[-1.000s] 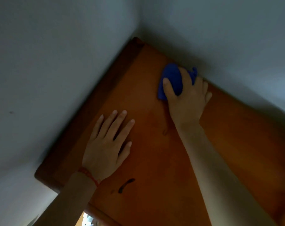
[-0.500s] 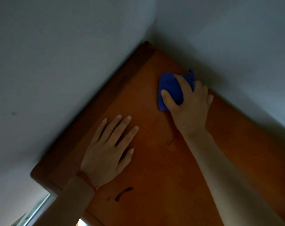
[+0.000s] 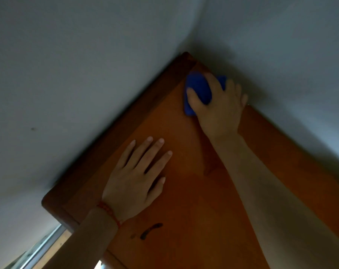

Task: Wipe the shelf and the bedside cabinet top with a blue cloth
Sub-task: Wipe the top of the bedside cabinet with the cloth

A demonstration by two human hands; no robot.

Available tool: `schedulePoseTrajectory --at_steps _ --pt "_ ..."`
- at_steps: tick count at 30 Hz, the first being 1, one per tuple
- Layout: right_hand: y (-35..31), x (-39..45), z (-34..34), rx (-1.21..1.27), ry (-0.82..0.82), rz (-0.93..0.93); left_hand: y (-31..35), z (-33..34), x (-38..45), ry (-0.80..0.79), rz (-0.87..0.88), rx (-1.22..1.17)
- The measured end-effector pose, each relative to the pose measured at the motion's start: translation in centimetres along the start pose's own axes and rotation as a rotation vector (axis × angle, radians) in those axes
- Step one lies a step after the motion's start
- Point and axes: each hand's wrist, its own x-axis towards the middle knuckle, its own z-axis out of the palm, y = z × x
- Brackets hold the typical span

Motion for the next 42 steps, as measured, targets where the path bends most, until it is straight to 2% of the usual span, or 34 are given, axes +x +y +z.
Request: schedulePoseTrajectory --at_steps 4,9,15,17,21,27,33,39,42 --pt "-1.5 2.7 0.9 0.048 -0.019 0.025 0.0 0.1 0.0 0.011 0.002 0.007" --pt "-0.3 -7.4 -1.0 -0.028 -0.059 -0.033 0.4 -0.5 -1.1 0.053 -0.118 -0.016" --pt "-3.7 1.1 1.4 -0.013 -0.052 -0.048 0.4 -0.2 -4.0 0.038 -0.253 0.010" --pt "-3.3 -0.4 1.4 -0.004 -0.036 -0.021 0.4 0.0 -4.0 0.031 -0.256 0.009" --pt "-2.0 -8.6 -0.4 -0.055 -0.078 -0.069 0.3 -0.1 -4.0 0.024 -0.259 -0.002" --pt "-4.8 -2.3 1.5 -0.038 -0.040 -0.060 0.3 0.0 -4.1 0.057 -0.257 -0.004" --pt "-3.4 -13.0 -0.4 -0.067 -0.063 -0.062 0.0 0.0 -4.6 0.100 -0.234 -0.030" --pt "-6.6 -5.8 2.1 -0.025 -0.028 -0.031 -1.3 -0.4 -8.6 0.144 -0.272 -0.012" --pt "-6.5 -7.6 2.1 -0.005 -0.005 0.000 -1.7 0.1 -10.2 0.156 -0.284 -0.017"
